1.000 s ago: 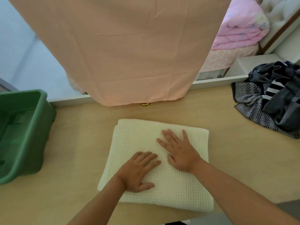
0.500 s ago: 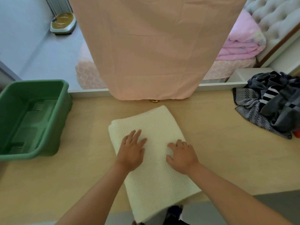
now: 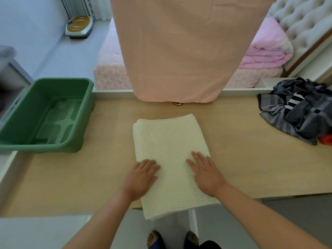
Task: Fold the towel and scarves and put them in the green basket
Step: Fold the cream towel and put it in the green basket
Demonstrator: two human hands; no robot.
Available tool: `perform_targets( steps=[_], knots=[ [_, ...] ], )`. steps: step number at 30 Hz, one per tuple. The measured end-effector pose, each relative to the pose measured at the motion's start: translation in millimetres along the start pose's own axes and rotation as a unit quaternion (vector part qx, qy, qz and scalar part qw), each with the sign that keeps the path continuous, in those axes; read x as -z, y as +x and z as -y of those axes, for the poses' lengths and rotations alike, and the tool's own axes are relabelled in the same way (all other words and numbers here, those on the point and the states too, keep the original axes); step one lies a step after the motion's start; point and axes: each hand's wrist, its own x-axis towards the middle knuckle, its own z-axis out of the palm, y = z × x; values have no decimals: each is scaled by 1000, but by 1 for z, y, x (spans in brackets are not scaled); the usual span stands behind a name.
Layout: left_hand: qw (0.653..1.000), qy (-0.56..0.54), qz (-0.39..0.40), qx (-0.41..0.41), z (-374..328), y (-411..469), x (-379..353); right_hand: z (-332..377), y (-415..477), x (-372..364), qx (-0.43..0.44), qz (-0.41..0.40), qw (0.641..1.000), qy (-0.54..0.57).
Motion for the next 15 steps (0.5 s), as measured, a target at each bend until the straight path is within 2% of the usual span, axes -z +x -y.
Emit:
perform_targets(
  steps=[2, 3, 6, 9, 12, 15],
  knots=[
    [998, -22, -5, -54, -7, -20, 3, 8, -10, -3, 47, 35, 998, 28],
    [997, -26, 16, -65, -10, -28, 3, 12, -16, -6, 63, 63, 996, 31],
    [992, 16, 108, -58, -20, -48, -4, 15, -30, -16, 83, 95, 992, -7],
    [986, 76, 143, -34, -40, -59, -18, 11, -34, -26, 86, 89, 992, -39],
    [992, 87, 95, 3, -63, -61, -24, 11, -38, -33, 64, 78, 994, -37],
    [998, 52, 8, -46, -71, -61, -26, 12, -44, -34, 57, 71, 995, -30]
  ],
)
